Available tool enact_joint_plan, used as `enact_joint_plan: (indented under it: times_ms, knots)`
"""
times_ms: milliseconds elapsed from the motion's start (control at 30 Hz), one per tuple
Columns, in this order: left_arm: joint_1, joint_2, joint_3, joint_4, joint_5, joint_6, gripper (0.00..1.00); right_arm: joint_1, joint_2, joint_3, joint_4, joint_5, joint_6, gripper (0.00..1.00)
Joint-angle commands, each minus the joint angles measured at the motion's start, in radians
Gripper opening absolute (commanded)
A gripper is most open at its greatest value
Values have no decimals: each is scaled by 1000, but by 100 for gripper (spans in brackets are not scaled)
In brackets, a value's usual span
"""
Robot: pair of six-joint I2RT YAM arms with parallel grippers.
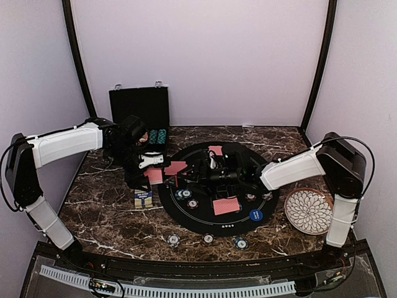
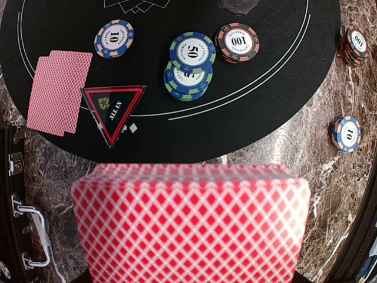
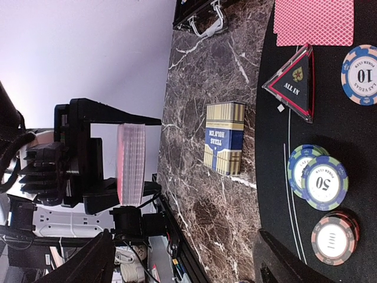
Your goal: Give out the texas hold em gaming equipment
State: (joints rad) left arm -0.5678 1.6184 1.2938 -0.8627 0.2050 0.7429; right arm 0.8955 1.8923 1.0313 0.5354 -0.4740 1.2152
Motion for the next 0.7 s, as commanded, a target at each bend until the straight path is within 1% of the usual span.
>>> enact_joint_plan:
  times_ms: [0, 333, 467, 667]
  knots:
    - [-3, -37, 35, 0, 27, -13, 0, -3, 12, 36, 74, -36, 13, 81]
    - [-3, -41, 57, -14, 52, -23, 0, 14, 137, 172, 89, -123, 29, 80]
    - [-3, -43, 56, -16, 52, -22, 0, 17, 157, 198, 101, -142, 30, 80]
    - [-2, -40, 59, -16, 53, -23, 0, 22, 193, 211, 167, -183, 59, 80]
